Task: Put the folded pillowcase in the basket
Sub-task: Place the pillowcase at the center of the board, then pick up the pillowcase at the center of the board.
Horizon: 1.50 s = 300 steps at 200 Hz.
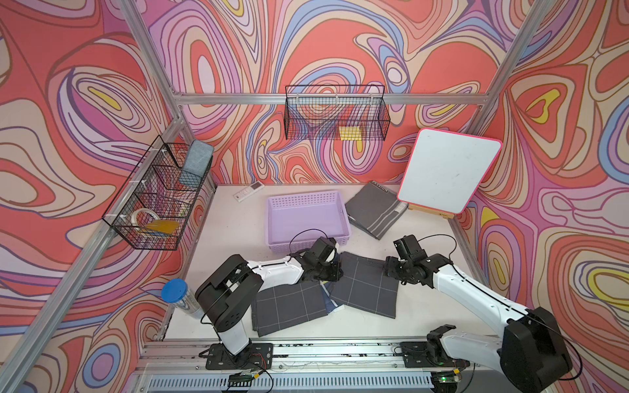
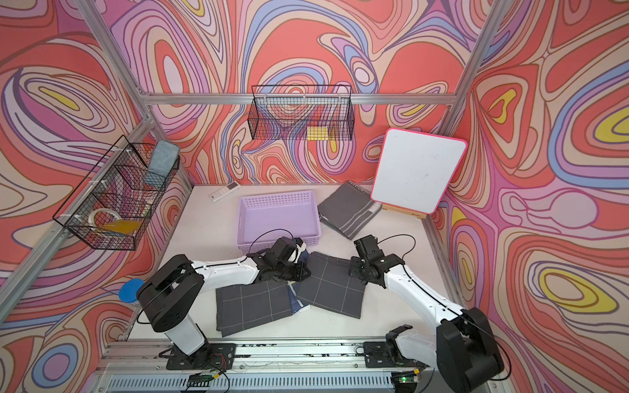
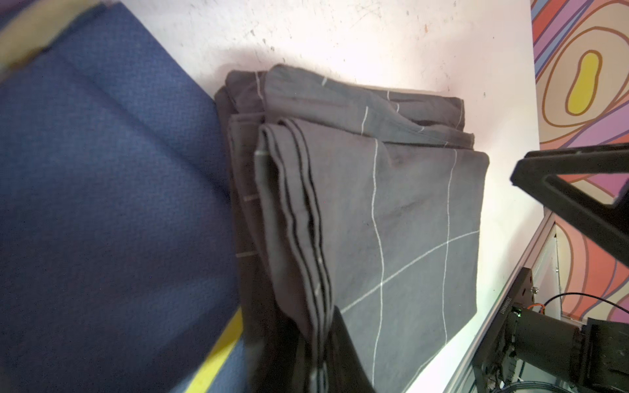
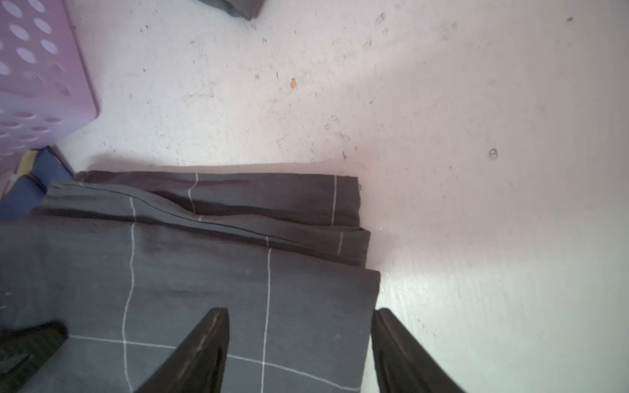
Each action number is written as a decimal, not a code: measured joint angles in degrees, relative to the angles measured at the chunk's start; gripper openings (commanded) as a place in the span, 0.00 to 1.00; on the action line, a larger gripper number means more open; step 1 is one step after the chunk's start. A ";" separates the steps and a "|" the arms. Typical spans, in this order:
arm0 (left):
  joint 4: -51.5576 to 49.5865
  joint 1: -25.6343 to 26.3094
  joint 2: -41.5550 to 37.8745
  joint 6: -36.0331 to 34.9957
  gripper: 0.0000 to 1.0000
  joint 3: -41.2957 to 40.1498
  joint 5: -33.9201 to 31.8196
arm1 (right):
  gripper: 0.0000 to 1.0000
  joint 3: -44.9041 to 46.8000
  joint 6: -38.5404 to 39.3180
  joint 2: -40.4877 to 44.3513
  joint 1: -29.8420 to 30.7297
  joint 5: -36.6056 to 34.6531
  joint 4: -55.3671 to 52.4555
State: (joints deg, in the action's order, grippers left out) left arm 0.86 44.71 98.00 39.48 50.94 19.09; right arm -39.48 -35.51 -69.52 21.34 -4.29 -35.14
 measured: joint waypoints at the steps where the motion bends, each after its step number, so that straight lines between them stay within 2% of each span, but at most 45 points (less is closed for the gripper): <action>1: 0.00 0.00 0.00 0.00 0.13 0.00 0.00 | 0.78 0.02 0.02 -0.07 0.00 0.02 0.02; 16: 0.00 0.00 0.04 0.00 0.14 0.00 0.00 | 0.83 0.61 -0.50 -1.07 0.00 -0.22 0.44; 35: 0.00 0.00 0.09 0.02 0.17 0.00 -0.04 | 0.83 1.14 -1.22 -2.10 -0.17 -0.68 1.20; 45: 0.00 0.00 0.17 0.00 0.19 0.00 -0.17 | 0.82 1.38 -1.33 -2.73 -0.48 -0.68 1.64; 84: -0.76 0.00 1.64 0.02 0.37 0.87 -0.87 | 0.76 2.64 -1.20 -5.25 -3.04 0.59 4.98; 116: -1.51 0.00 3.15 0.02 0.39 2.10 -1.33 | 0.73 3.23 -0.81 -7.80 -4.17 2.64 7.58; 145: -1.81 0.00 4.66 0.00 0.44 3.32 -1.49 | 0.70 3.74 -0.52 -8.59 -4.96 4.15 10.10; 197: -3.41 0.02 5.92 -0.07 0.45 5.62 -2.45 | 0.49 4.59 -0.17 -8.85 -5.92 6.40 13.16; 232: -4.44 0.39 7.13 -0.26 0.41 7.30 -2.95 | 0.32 4.72 -0.04 -9.53 -5.95 8.37 14.58; 255: -4.83 0.76 7.74 -0.48 0.32 8.04 -3.32 | 0.19 4.96 -0.31 -9.90 -5.95 9.64 15.34; 281: -4.98 1.20 8.31 -0.48 0.13 8.26 -3.45 | 0.00 5.09 -0.26 -9.88 -5.95 10.80 15.80; 300: -5.03 1.38 8.31 -0.50 0.00 8.26 -3.41 | 0.00 5.18 -0.13 -9.40 -5.97 11.61 15.98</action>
State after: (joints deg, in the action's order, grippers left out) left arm -4.16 46.09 106.30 38.98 59.20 15.68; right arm -34.30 -35.64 -78.91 15.38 7.31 -19.16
